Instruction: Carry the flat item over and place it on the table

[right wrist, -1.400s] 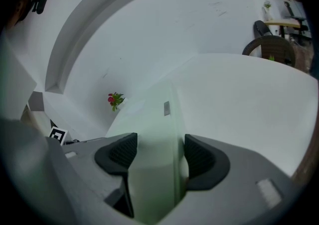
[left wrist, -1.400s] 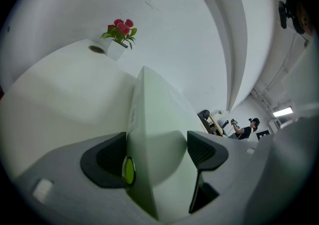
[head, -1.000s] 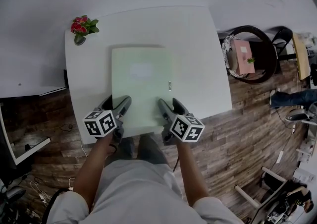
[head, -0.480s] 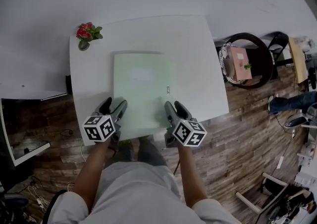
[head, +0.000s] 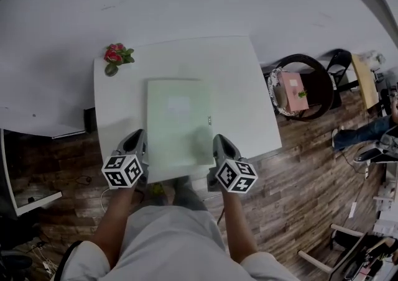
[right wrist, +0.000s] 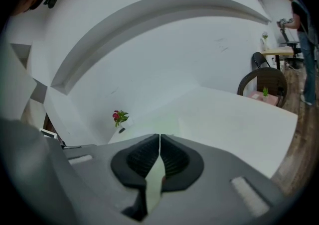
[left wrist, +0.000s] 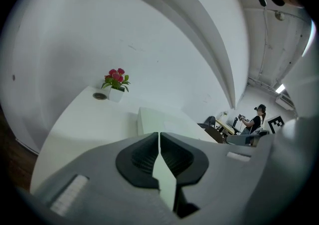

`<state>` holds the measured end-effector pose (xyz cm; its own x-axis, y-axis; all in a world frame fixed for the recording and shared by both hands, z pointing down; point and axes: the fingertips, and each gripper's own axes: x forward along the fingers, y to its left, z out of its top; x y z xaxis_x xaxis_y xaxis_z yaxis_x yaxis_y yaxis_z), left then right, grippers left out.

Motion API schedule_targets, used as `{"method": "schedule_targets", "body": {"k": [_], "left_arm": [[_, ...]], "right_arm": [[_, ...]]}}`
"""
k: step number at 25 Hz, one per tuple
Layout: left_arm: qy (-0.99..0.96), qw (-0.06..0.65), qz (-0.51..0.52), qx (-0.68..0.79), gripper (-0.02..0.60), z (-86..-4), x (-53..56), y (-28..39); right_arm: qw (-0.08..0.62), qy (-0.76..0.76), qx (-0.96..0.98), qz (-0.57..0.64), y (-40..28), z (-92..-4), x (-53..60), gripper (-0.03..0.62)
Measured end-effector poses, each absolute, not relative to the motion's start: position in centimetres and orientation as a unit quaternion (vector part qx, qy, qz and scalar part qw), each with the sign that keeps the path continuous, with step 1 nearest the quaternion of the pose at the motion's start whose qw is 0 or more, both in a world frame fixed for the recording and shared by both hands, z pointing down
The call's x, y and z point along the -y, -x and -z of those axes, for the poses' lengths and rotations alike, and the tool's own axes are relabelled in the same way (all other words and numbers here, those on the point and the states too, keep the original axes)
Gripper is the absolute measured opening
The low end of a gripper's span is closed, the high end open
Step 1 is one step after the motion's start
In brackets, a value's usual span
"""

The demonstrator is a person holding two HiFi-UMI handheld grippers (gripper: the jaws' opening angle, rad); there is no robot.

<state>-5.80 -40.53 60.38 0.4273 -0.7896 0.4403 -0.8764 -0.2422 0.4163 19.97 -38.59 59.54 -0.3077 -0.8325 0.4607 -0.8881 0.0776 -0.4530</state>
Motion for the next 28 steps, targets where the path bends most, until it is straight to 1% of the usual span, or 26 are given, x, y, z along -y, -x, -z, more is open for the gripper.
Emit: {"method": "schedule_targets", "body": {"k": [2, 16, 20, 28], "left_arm": [[-0.791, 0.3, -0.067, 0.529, 0.008, -59.5, 40.4, 6.0], [-0.82, 0.226, -0.042, 0.524, 0.007, -53.0, 39.6, 8.3], [-0.829, 0.193, -0.032, 0.524, 0.007, -50.6, 39.5, 8.9], [-0.835, 0.152, -0.002, 0.528, 0.008, -45.7, 39.1, 10.0]], "right_arm": [[0.038, -0.589, 0.736, -0.331, -19.7, -58.7, 38.5, 0.005], [0.013, -0.594, 0.763, -0.255, -17.6, -52.4, 37.0, 0.003], [0.004, -0.595, 0.769, -0.232, -17.5, -50.2, 36.8, 0.003], [-0.017, -0.6, 0.775, -0.197, -17.7, -46.1, 36.0, 0.003]]}}
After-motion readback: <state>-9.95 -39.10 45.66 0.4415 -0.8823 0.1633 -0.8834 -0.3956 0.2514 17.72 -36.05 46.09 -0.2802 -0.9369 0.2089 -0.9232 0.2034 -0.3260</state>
